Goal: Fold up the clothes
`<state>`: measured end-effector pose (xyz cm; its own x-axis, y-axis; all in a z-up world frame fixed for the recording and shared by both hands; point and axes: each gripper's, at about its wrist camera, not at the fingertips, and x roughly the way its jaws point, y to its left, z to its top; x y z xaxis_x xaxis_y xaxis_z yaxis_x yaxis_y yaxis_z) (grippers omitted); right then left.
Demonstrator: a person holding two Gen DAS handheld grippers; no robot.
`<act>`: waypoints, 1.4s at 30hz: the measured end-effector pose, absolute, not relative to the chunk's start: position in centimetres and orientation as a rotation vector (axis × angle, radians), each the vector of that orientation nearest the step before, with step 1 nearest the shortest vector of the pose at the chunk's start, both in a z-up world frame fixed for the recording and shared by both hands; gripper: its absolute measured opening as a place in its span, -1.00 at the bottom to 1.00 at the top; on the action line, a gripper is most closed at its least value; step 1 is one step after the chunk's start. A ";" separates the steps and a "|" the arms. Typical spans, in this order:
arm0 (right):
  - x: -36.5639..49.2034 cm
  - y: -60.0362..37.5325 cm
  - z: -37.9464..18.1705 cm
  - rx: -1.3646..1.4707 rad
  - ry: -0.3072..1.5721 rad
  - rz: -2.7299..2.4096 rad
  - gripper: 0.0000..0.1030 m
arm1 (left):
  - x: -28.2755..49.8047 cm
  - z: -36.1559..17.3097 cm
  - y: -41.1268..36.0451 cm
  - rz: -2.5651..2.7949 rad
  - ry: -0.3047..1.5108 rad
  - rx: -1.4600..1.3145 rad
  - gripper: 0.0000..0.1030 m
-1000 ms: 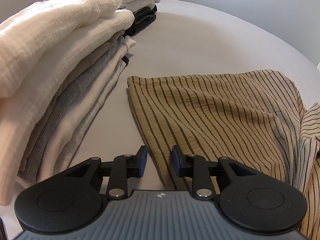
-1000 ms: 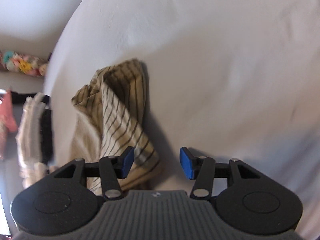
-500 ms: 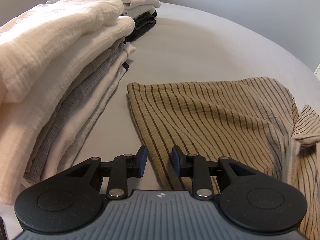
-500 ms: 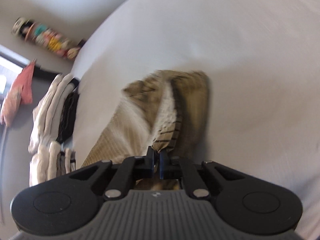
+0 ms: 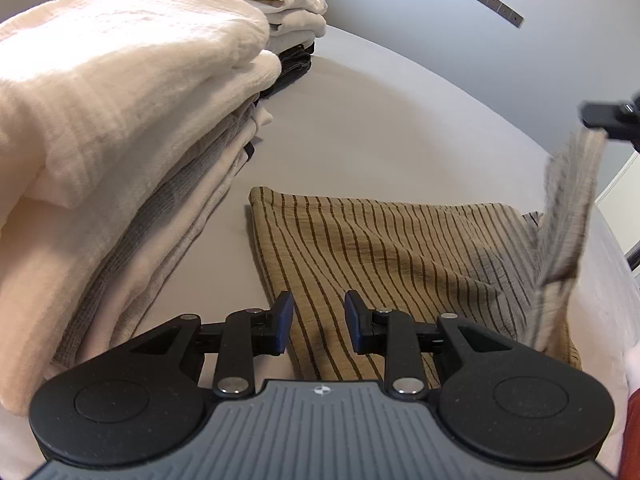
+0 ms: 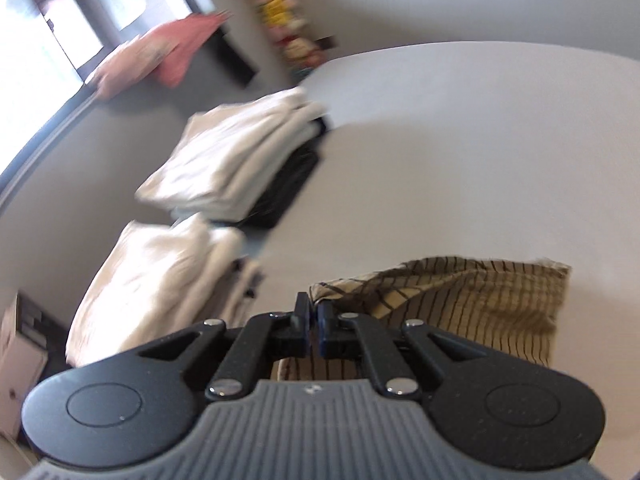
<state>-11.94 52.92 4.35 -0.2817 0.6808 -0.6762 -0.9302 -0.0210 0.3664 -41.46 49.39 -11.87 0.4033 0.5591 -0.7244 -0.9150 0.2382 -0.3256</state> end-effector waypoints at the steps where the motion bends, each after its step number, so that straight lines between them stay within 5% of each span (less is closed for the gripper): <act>1: -13.0 53.4 4.3 -0.390 0.920 1.653 -0.91 | -41.6 -11.9 49.5 1.075 0.518 -0.820 -0.38; 20: -23.2 62.2 -5.3 -0.570 1.039 1.737 -0.81 | -44.3 -12.4 50.5 1.161 0.530 -0.864 -0.38; 37: -16.3 54.9 -3.0 -0.529 0.991 1.657 -0.57 | -44.5 -12.1 49.0 0.965 0.445 -0.986 -0.38; 42: -12.1 49.0 -4.5 -0.534 0.975 1.582 -0.49 | -43.0 -12.4 47.3 0.863 0.476 -1.051 -0.07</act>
<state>-12.13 48.95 -4.53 -0.2520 0.5762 -0.7775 -0.9535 -0.0107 0.3012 -42.96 47.26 -12.44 0.5927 0.3838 -0.7081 -0.8037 0.2246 -0.5511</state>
